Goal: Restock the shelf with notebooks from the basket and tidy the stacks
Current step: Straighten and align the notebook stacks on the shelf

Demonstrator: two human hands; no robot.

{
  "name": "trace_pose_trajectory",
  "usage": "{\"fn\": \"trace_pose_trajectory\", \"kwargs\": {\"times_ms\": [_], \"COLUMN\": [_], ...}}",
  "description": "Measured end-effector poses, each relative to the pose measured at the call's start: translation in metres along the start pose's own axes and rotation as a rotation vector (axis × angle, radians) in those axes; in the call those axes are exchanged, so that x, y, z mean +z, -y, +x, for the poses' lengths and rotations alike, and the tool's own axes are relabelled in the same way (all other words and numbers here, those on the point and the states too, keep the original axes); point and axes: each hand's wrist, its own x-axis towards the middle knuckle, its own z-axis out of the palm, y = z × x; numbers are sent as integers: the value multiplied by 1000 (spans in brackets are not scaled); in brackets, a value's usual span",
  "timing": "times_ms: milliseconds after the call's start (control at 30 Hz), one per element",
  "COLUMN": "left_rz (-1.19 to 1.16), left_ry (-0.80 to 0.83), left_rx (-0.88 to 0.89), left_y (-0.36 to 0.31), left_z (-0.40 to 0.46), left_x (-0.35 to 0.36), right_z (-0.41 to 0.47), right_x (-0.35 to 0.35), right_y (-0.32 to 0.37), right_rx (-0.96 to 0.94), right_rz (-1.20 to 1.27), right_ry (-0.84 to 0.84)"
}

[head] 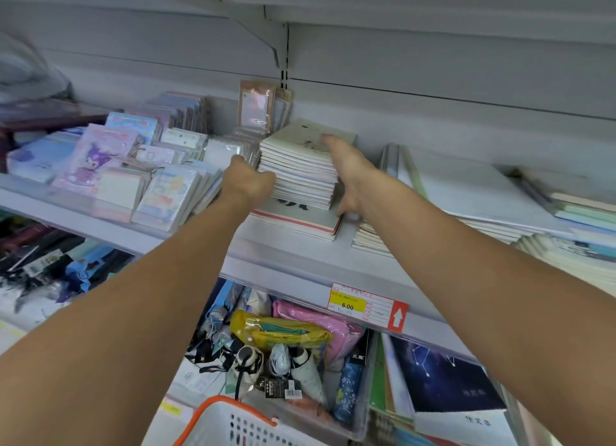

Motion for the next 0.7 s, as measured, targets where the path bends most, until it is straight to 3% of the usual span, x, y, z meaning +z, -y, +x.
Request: {"fn": "trace_pose_trajectory", "kwargs": {"times_ms": [133, 267, 300, 500, 700], "left_rz": [109, 51, 84, 122, 192], "left_ry": [94, 534, 571, 435, 394], "left_rx": [21, 46, 84, 156, 169], "left_y": [20, 33, 36, 51, 46], "left_z": [0, 0, 2, 17, 9], "left_x": [-1, -22, -24, -20, -18], "right_z": [3, -2, -6, -3, -9], "right_x": [-1, 13, 14, 18, 17], "right_y": [-17, -39, -44, -71, -69], "right_rx": [69, 83, 84, -5, -38], "right_rz": [-11, -79, -97, -525, -639], "right_ry": [-13, 22, 33, -4, -37]}}
